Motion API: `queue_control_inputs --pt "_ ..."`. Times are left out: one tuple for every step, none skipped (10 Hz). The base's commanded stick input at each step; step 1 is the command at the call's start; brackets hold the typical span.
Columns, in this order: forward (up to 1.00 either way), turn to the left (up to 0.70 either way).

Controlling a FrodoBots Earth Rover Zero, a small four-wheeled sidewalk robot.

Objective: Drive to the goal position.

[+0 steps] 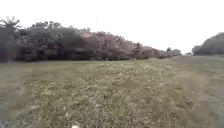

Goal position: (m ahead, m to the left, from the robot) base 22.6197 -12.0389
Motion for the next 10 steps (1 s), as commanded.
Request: queue_control_inputs --pt "0.85 -0.33" --pt "0.85 -0.33" --pt "0.85 -0.33" --pt "0.85 -0.33" --pt "0.85 -0.33" --pt "0.85 -0.27" --pt "0.85 -0.22" --pt "0.85 -0.16" --pt "0.85 -0.09" --pt "0.85 0.01"
